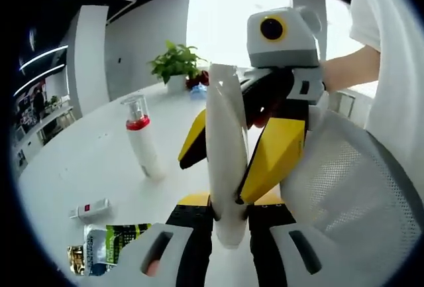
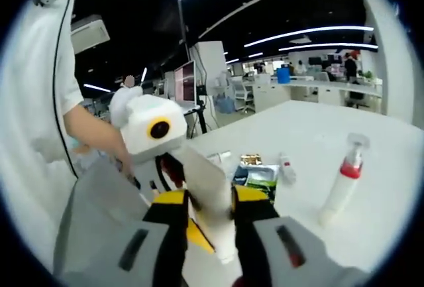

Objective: Arrange the skincare products in the storage area until every visible bottle or jar stands upright without overlapping.

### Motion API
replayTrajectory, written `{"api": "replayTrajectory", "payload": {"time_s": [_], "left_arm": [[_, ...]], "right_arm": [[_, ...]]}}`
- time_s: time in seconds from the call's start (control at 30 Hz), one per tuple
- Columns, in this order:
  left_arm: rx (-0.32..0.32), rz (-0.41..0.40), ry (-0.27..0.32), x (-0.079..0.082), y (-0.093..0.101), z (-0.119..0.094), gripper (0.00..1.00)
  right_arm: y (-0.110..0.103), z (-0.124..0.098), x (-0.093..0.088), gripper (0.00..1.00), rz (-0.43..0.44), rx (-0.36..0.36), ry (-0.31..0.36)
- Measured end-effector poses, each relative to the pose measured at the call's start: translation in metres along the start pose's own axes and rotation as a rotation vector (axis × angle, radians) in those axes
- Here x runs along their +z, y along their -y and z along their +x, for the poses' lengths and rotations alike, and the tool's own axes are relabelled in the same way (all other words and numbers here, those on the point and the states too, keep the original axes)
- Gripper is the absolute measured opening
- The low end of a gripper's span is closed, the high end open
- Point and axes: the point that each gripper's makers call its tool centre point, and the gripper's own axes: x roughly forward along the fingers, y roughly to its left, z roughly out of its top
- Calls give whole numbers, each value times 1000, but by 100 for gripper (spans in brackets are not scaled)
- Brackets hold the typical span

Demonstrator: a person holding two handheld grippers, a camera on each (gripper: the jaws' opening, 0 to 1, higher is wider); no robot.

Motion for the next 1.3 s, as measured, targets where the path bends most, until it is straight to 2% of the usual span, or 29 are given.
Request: {"api": "replayTrajectory", "payload": {"time_s": [0.2,0.47,0.6,0.97,1.07,1.3], "left_arm": [[-5,36,-13,-8,-4,6,17],[-23,37,-16,-14,-9,13,17],[-32,47,2,-12,-13,16,17],[-46,61,28,-6,-29,24,17],[-49,67,31,-4,-35,27,17],[-54,84,41,3,-54,33,17]], "right_arm": [[3,2,-7,31,21,-21,-3],[6,-2,-12,39,79,-47,21],[13,-6,-14,50,96,-84,32],[28,-23,-26,64,131,-169,22],[33,-31,-33,70,155,-202,17],[41,-48,-46,78,186,-258,-9]]}}
